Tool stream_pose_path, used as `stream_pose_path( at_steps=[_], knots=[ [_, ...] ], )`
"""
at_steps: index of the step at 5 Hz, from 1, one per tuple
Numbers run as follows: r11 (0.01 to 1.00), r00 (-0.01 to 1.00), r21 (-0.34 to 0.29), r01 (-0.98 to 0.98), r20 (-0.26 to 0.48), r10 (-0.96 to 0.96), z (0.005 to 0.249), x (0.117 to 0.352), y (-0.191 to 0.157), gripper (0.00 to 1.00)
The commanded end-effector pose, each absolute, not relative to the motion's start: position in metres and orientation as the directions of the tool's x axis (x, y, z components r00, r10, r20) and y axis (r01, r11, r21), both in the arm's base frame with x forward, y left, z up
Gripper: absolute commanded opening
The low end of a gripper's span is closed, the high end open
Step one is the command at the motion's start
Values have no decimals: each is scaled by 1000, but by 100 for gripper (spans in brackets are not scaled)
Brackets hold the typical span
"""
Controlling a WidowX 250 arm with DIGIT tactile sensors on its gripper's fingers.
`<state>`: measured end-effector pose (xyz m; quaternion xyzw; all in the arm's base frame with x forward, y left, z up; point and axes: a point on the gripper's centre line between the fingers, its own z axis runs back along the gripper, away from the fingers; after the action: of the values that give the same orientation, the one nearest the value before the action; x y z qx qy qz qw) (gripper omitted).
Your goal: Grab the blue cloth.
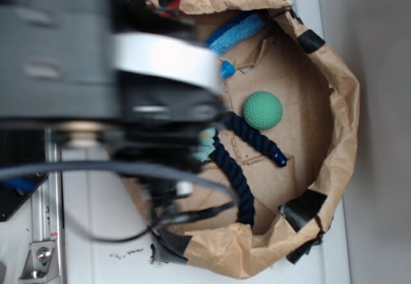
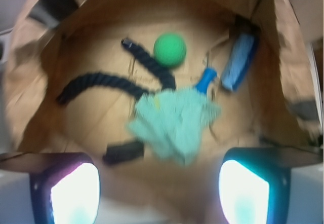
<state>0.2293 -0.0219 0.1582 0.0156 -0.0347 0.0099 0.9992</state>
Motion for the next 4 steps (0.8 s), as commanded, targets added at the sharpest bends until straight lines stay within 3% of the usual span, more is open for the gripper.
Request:
stream_pose_path(
  at_steps=[1,2,3,4],
  knots=[
    [999,1000,48,10,0,-10,81,249,-13,100],
    [997,996,10,72,-62,-71,42,237,-19,100],
    [997,992,41,73,-108,-68,19,224,-18,100],
    [999,993,50,20,-114,-15,10,220,-2,0]
  ],
)
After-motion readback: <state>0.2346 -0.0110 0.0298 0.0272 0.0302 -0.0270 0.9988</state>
